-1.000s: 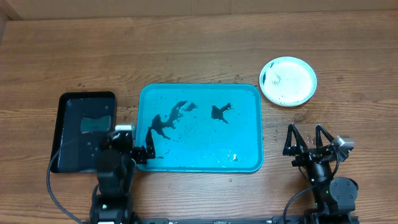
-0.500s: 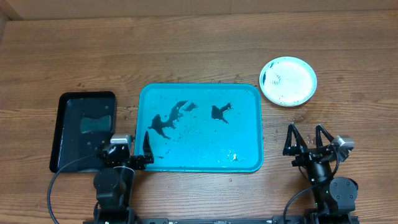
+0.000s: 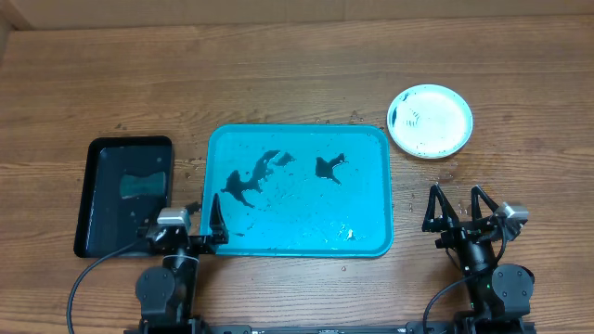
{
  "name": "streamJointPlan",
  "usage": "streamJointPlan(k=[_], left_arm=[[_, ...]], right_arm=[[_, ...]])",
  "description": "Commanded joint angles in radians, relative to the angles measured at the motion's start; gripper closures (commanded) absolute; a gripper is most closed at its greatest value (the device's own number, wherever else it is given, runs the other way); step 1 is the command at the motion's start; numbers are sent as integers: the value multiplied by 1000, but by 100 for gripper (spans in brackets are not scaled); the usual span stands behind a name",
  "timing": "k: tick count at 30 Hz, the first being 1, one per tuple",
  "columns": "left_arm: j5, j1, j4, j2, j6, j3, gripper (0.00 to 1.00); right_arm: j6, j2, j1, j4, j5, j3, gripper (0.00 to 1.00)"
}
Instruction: Clean dirty plates on tray and stack at the side
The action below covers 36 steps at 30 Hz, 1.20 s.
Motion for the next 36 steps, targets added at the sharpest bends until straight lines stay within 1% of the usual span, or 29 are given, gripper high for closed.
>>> streamJointPlan(k=[1, 36], left_arm=[[19, 7, -2, -20, -41, -4, 0], [10, 9, -2, -19, -36, -4, 0]], right_arm=[[-6, -8, 6, 3, 10, -10, 0], [-7, -8, 6, 3, 10, -10, 0]])
